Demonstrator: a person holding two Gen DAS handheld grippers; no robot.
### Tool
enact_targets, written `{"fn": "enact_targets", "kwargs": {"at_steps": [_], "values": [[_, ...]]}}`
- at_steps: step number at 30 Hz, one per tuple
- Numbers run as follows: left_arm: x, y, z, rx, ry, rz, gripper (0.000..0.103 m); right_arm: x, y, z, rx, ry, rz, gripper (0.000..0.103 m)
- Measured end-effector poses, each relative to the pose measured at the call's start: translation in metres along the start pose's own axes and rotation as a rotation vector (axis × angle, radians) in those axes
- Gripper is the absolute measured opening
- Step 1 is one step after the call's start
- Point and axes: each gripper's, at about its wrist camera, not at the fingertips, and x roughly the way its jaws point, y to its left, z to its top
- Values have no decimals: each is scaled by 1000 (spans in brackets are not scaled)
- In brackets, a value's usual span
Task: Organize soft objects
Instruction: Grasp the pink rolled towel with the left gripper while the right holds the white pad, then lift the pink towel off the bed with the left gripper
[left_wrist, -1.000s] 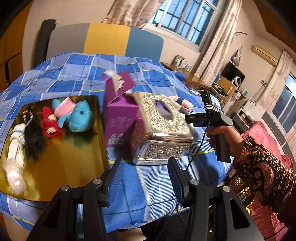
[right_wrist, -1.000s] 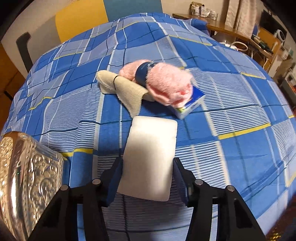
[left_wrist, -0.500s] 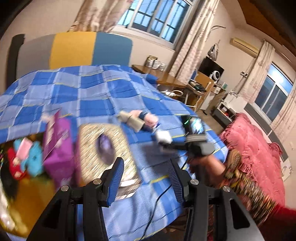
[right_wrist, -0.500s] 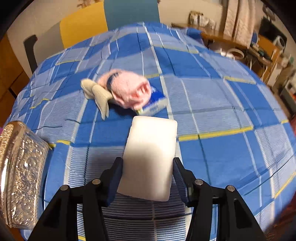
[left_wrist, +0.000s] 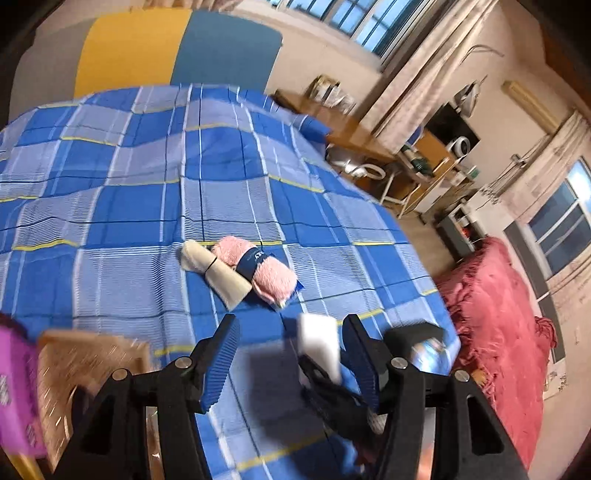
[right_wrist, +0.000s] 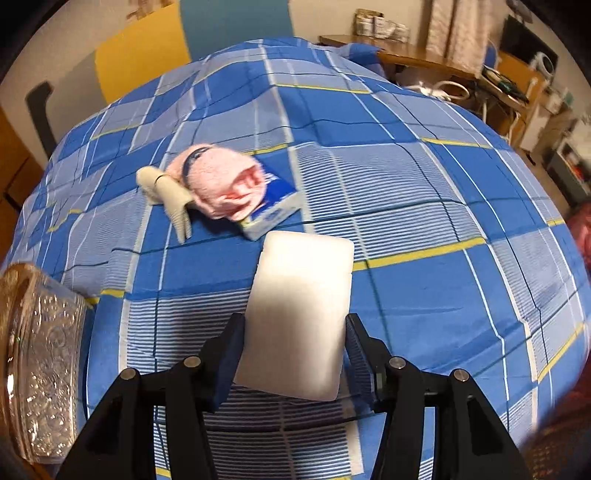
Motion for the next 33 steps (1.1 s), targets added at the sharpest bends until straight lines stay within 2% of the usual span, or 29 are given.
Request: {"fn": "enact_targets", "kwargs": {"at_steps": [6,10,12,19,23,29,31,33], "values": [[86,11,29,-117,153,24,59,-3,-17,3,71,8,10,55],[119,17,45,-180,154,30,59,-2,-24,5,113,22,37,55],[131,16,51,-171,148,38,61,-2,-26,5,126,27,46,55],[167,22,59,-138,197,179,61,-3,-26,7,138,28,72,55],[175,19,54,-88,210,195,61,-1,-26,7,142,32,74,55],[167,18,45,-61,172,213,40,0,-28,8,155,38,85,55],[161,17,45,-57,154,208,24,0,-29,7,157,37,81,55],[151,18,46,-62,128,191,16,0,-30,7,161,37,83,55]]}}
